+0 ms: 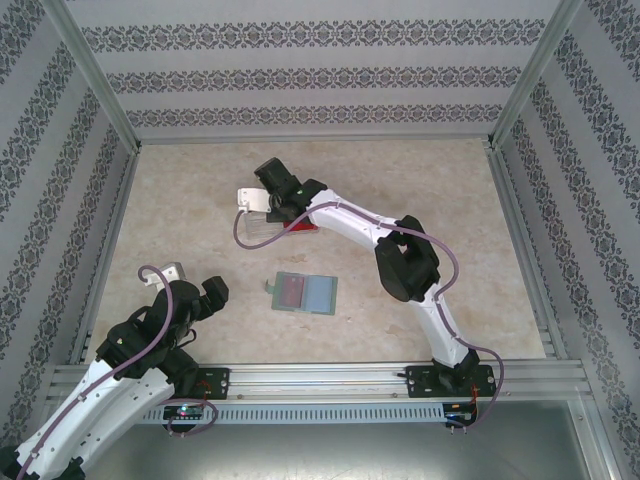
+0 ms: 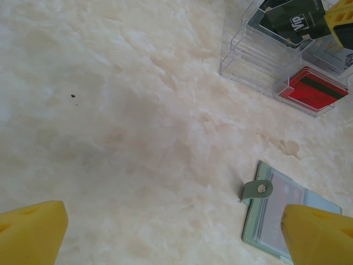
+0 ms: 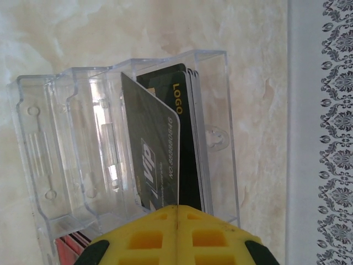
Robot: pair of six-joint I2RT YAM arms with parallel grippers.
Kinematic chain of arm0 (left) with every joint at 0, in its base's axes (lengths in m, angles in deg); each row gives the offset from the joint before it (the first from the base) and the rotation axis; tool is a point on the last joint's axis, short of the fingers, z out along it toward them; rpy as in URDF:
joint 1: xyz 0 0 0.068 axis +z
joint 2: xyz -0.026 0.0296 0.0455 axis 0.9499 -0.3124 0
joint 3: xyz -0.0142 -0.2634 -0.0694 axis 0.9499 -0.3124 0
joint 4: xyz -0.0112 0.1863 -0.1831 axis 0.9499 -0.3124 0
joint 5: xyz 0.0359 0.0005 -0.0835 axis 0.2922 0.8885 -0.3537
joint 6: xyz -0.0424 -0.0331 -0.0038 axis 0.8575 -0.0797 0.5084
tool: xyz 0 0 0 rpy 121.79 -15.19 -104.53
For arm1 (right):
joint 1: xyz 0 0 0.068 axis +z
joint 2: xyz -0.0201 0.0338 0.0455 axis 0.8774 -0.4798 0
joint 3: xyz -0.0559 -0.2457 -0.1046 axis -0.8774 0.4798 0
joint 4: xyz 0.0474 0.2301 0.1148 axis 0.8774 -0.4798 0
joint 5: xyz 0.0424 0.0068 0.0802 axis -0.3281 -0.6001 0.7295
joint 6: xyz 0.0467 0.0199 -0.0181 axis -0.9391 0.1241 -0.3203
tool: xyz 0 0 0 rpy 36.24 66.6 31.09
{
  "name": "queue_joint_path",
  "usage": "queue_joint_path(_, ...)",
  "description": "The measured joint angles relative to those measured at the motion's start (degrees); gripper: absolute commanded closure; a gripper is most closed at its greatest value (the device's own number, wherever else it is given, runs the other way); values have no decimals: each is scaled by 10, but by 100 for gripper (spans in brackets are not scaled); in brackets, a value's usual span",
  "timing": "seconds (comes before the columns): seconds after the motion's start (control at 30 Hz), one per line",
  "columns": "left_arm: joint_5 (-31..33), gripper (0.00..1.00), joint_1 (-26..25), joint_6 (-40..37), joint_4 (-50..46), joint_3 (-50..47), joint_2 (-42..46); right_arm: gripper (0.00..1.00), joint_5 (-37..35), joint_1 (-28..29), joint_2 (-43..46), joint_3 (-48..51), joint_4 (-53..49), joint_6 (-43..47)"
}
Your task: Take the credit cards out of the card holder
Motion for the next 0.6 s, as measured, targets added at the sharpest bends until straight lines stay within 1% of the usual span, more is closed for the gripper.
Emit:
queue_joint_path(0.07, 0, 0, 0, 0, 0, 0, 0, 91, -4, 0, -9, -12, 2, -2)
queue_joint_path(0.1, 0, 0, 0, 0, 0, 0, 0, 88, -6, 0, -13, -17, 4, -3)
queue_joint_path(0.13, 0, 0, 0, 0, 0, 0, 0, 79, -7, 0, -18, -22, 7, -6)
queue_joint_path(0.17, 0, 0, 0, 0, 0, 0, 0, 72, -10, 0, -23, -27, 9, -11)
queue_joint_path(0.3, 0, 0, 0, 0, 0, 0, 0, 72, -16, 0, -36, -37, 13, -17)
queue_joint_path(0.37, 0, 0, 0, 0, 0, 0, 0, 74, -17, 0, -36, -37, 13, -17)
queue_joint_path(0.6, 0, 0, 0, 0, 0, 0, 0, 73, -17, 0, -36, -47, 13, -17)
